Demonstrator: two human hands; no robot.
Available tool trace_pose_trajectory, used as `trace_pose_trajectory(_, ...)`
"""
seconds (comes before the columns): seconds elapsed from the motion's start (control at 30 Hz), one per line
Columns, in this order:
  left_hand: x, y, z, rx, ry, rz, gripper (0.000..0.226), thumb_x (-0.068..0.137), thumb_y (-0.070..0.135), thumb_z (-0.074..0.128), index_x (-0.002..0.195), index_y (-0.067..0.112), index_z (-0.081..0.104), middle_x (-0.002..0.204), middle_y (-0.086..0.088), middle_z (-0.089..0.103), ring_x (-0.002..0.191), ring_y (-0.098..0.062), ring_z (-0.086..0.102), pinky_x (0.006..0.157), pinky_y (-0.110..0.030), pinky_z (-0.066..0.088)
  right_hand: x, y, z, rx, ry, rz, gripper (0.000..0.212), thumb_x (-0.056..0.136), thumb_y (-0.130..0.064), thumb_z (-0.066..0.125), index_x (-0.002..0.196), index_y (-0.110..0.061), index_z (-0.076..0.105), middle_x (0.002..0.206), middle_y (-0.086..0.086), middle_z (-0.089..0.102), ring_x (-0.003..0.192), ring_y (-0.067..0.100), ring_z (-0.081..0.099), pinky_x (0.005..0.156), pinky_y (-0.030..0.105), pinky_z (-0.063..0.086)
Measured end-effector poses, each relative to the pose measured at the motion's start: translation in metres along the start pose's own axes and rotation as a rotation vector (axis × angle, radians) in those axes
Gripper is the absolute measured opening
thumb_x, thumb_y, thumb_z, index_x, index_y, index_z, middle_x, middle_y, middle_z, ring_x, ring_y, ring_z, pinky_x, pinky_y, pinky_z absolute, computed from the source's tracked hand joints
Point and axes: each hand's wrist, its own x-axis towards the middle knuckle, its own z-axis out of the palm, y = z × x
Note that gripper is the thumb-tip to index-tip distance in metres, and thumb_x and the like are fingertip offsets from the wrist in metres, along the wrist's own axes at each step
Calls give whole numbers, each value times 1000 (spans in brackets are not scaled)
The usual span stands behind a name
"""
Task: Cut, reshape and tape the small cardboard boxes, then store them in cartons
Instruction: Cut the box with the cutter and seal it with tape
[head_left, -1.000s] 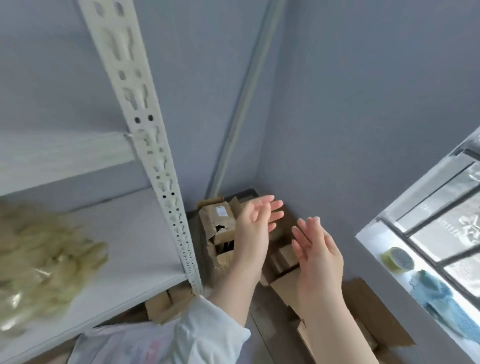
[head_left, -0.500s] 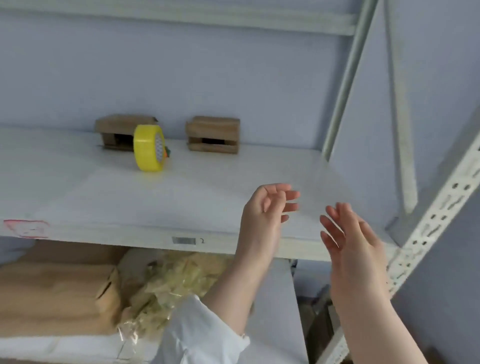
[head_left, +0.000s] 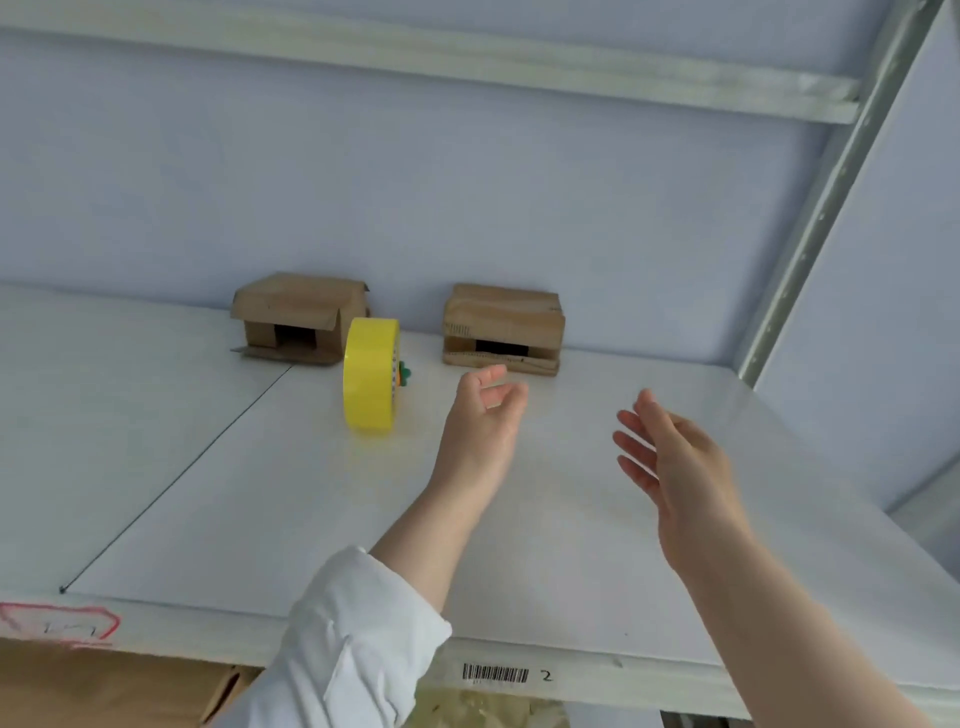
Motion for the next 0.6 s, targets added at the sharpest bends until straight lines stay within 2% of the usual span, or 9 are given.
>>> trace_pose_trajectory(0.13, 60, -13, 0, 82, 68, -18, 51, 94, 31, 50, 140, 13, 33, 137, -6, 44, 123, -17, 46, 96, -24, 34, 52, 0, 16, -83, -32, 33, 33, 89, -44, 57, 106, -15, 54, 111, -1, 61, 104, 16, 59, 90, 31, 48)
trace_pose_trajectory(0.23, 116, -27, 6, 139, 115, -24, 66, 92, 38, 52, 146, 14, 23, 148, -8, 29, 136, -23, 32, 105, -30, 28, 101, 0, 32, -140, -65, 59, 51, 85, -53, 57, 120, -16, 52, 122, 0, 57, 105, 17, 55, 99, 37, 45)
trace_pose_trajectory(0.33, 173, -35, 20, 199, 213, -71, 75, 92, 39, 53, 149, 14, 12, 153, -10, 16, 140, -26, 22, 112, -36, 22, 161, -1, 51, -165, -100, 108, 73, 81, -61, 56, 137, -15, 44, 133, -2, 50, 112, 19, 50, 106, 42, 38)
trace_pose_trajectory(0.47, 232, -46, 20, 293, 382, -61, 78, 91, 42, 52, 149, 9, 11, 154, -11, 17, 142, -27, 15, 116, -39, 17, 213, 0, 75, -179, -159, 126, 82, 80, -65, 53, 144, -17, 33, 147, -2, 36, 133, 21, 36, 112, 43, 30)
trace_pose_trajectory(0.6, 282, -60, 21, 231, 517, -134, 73, 92, 48, 47, 147, 9, 20, 151, -10, 26, 138, -28, 27, 112, -41, 24, 268, 5, 96, -229, -241, 144, 82, 85, -66, 44, 149, -19, 23, 154, -4, 24, 139, 23, 26, 114, 40, 24)
